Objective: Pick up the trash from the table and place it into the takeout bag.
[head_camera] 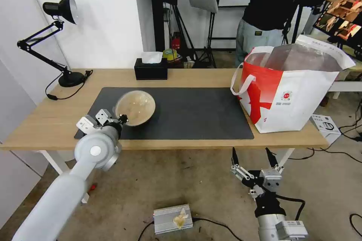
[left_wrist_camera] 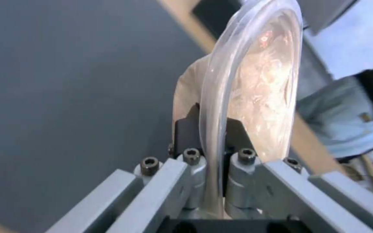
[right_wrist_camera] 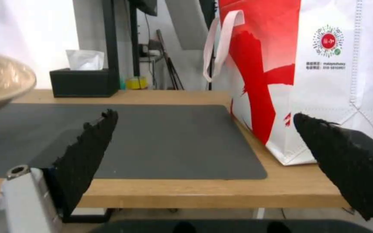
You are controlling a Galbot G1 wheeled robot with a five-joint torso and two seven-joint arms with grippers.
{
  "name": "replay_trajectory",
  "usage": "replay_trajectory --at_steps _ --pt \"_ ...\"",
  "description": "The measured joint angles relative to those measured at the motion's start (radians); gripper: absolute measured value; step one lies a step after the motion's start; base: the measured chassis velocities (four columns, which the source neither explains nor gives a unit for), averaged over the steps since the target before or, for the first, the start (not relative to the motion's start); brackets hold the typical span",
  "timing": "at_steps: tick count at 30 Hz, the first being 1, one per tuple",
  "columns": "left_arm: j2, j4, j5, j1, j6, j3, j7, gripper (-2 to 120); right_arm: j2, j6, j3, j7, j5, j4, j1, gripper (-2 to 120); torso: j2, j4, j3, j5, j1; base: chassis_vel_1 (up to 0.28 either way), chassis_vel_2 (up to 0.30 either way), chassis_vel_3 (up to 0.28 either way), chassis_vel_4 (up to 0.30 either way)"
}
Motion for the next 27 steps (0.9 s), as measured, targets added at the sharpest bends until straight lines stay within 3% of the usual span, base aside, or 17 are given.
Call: replay_trajectory --at_steps 6,11,14,20,27 --pt "0.036 -0.011 -0.001 -0.072 -0.034 0.047 0.097 1 0.0 0.0 0.0 0.0 0.0 0.0 0.0 100 0.0 0.0 0.0 0.0 0.0 0.0 0.0 0.0 0.0" --pt "0.049 0.001 -0.003 -0.182 -0.078 0.137 0.206 1 0.0 0.0 0.0 0.0 0.0 0.0 0.0 100 0.0 -0.0001 0.0 0.0002 0.0 0.0 0.0 0.0 0.0" --pt "0.05 0.014 -0.005 -0.223 -0.089 0.172 0.237 1 0.0 0.0 0.0 0.0 0.0 0.0 0.0 100 0.0 -0.0001 0.0 0.0 0.0 0.0 0.0 0.0 0.0" --pt "0.028 0.11 -0.022 -0.438 -0.141 0.344 0.342 1 0.0 0.0 0.0 0.0 0.0 0.0 0.0 100 0.0 -0.0002 0.0 0.0001 0.0 0.0 0.0 0.0 0.0" --pt "-0.057 0.232 -0.04 -0.633 -0.169 0.485 0.378 1 0.0 0.0 0.0 0.0 0.0 0.0 0.0 100 0.0 -0.0001 0.0 0.0002 0.0 0.0 0.0 0.0 0.0"
